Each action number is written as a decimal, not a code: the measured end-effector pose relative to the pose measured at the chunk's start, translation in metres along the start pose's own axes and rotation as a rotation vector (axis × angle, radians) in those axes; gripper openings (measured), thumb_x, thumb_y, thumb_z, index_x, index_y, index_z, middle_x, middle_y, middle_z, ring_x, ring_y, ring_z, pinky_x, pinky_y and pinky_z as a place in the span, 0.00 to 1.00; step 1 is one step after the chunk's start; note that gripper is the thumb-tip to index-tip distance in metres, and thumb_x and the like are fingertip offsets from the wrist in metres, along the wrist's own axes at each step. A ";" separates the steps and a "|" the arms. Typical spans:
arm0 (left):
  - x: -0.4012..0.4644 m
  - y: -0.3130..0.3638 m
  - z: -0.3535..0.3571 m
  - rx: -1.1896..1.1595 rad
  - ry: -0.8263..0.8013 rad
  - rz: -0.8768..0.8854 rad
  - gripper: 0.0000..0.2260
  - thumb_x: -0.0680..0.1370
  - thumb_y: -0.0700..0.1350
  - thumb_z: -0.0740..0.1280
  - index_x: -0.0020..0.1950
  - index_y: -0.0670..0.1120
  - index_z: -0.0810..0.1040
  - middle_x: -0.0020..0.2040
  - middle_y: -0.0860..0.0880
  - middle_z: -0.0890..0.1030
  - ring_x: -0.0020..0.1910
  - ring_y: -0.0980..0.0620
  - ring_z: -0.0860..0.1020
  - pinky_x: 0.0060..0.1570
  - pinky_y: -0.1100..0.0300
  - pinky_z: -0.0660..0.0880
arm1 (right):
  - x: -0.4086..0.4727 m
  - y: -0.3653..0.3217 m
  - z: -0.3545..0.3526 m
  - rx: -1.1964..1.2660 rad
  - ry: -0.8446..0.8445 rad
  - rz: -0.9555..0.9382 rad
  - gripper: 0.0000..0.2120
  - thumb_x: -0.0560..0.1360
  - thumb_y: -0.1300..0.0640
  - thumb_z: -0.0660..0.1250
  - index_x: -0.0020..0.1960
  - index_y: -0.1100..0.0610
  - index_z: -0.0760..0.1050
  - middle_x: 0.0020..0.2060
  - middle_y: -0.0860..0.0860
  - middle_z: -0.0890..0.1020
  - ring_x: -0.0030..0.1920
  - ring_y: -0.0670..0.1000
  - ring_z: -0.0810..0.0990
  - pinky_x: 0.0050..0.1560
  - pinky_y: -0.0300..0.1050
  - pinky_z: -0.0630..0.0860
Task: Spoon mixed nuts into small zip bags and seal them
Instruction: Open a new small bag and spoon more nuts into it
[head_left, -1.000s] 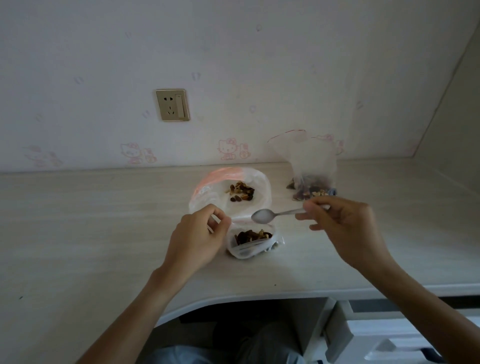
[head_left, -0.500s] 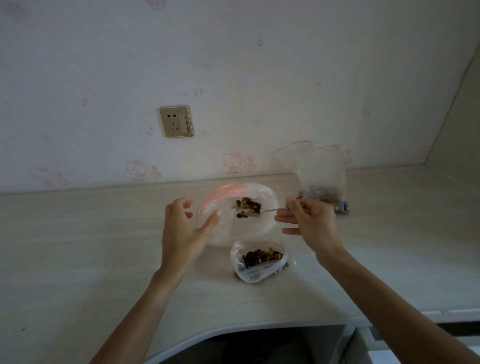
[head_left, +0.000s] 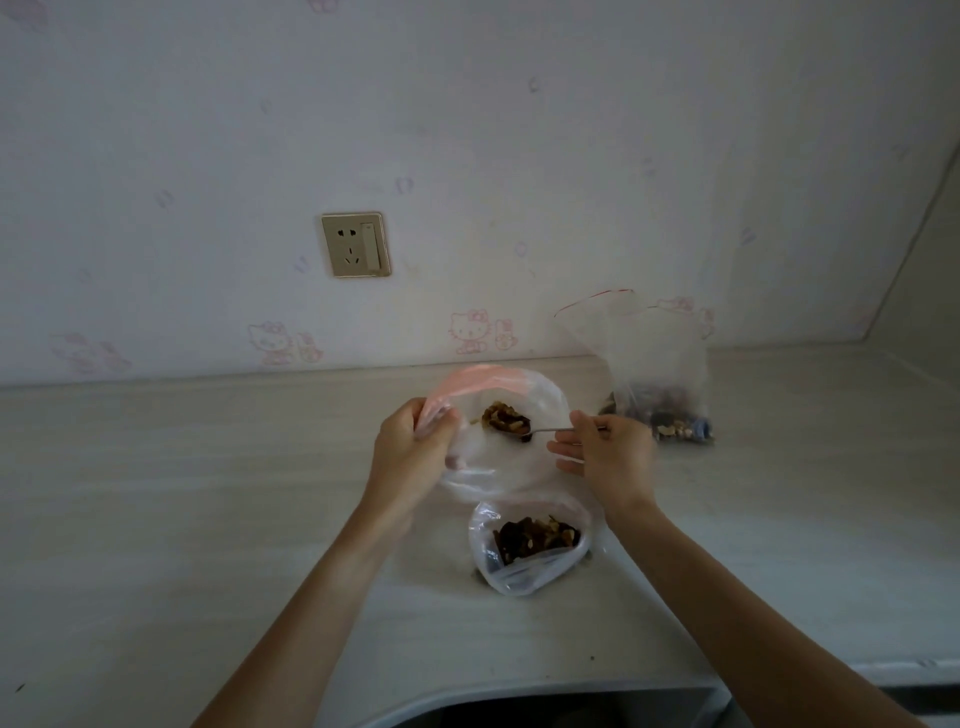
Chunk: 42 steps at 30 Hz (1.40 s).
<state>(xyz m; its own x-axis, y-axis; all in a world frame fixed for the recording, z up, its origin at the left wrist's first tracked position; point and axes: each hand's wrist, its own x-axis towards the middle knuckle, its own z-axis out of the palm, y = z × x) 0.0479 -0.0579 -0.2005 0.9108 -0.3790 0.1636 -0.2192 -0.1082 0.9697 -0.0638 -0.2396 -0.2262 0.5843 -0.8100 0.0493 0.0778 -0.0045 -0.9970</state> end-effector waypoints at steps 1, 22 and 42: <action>0.000 0.002 0.001 -0.003 -0.002 0.005 0.06 0.81 0.48 0.69 0.47 0.48 0.82 0.35 0.58 0.82 0.29 0.57 0.81 0.36 0.56 0.79 | 0.002 0.000 -0.001 -0.017 0.022 -0.017 0.10 0.83 0.57 0.66 0.50 0.63 0.81 0.41 0.57 0.87 0.39 0.51 0.88 0.39 0.47 0.85; 0.001 0.001 -0.002 -0.004 -0.006 -0.007 0.11 0.84 0.48 0.66 0.45 0.43 0.79 0.25 0.54 0.75 0.25 0.58 0.73 0.26 0.66 0.70 | 0.013 -0.010 0.011 -0.513 -0.048 -0.227 0.11 0.84 0.53 0.64 0.55 0.58 0.82 0.45 0.49 0.87 0.32 0.47 0.86 0.39 0.54 0.85; -0.009 -0.003 -0.028 0.165 0.109 0.100 0.14 0.76 0.52 0.76 0.58 0.55 0.78 0.54 0.60 0.82 0.51 0.65 0.80 0.44 0.72 0.74 | -0.003 -0.035 -0.016 -0.123 -0.196 -0.024 0.06 0.82 0.58 0.67 0.52 0.59 0.82 0.41 0.50 0.89 0.41 0.51 0.89 0.32 0.44 0.83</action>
<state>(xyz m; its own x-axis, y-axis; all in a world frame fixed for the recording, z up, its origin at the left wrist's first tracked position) 0.0501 -0.0290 -0.1994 0.9121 -0.2950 0.2847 -0.3564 -0.2274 0.9063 -0.0806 -0.2466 -0.1927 0.7301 -0.6796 0.0715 0.0013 -0.1032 -0.9947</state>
